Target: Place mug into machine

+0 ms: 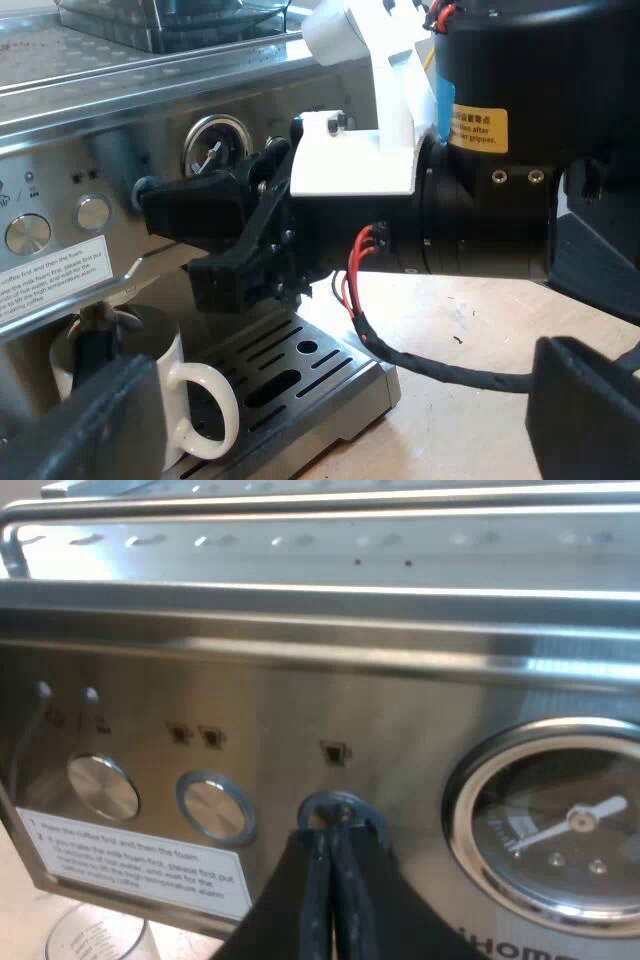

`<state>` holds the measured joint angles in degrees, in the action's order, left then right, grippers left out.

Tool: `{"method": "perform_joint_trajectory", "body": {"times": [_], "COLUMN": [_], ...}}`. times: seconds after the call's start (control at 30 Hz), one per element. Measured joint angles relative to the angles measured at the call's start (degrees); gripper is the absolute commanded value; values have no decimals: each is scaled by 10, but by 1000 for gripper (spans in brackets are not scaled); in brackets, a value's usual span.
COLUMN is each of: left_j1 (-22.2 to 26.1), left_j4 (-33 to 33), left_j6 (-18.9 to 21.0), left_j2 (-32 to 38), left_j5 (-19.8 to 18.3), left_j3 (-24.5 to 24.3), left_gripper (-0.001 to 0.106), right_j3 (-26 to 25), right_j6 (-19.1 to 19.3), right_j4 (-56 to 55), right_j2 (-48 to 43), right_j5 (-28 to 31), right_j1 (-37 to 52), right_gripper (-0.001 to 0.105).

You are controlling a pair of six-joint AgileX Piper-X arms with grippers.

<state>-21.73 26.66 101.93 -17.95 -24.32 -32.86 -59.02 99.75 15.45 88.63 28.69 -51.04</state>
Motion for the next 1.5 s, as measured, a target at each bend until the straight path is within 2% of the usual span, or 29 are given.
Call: {"method": "perform_joint_trajectory", "body": {"times": [0.23,0.6,0.73,0.83,0.9,0.93,0.97,1.03,1.23,1.33,1.43,1.5], "left_j1": [0,0,0,0,0,0,0,0,0,5,25,55], "left_j4": [0,0,1,0,-2,-2,-2,-2,-2,-2,-2,-2], "left_j6": [0,0,0,0,0,0,0,0,0,0,0,0], "left_j2": [0,0,0,1,1,1,1,1,1,1,-8,-16], "left_j5": [0,0,0,0,0,0,0,0,0,12,13,13], "left_j3": [0,-1,-22,-43,-51,-53,-54,-53,-54,-54,-55,-55], "left_gripper": [75,75,75,75,75,75,75,75,75,75,75,75], "right_j3": [0,0,0,0,0,0,0,0,0,0,0,0], "right_j6": [0,0,0,-1,-1,-1,-1,0,0,0,0,0], "right_j4": [-20,-144,-183,-194,-203,-206,-214,-227,-284,-304,-314,-322], "right_j2": [-9,-93,-131,-155,-172,-175,-183,-194,-226,-240,-254,-271], "right_j5": [14,37,38,40,40,40,40,40,36,15,-7,-20], "right_j1": [-7,-58,-78,-85,-85,-85,-85,-85,-75,-43,-7,29], "right_gripper": [0,0,3,25,57,62,78,86,87,87,87,87]}}
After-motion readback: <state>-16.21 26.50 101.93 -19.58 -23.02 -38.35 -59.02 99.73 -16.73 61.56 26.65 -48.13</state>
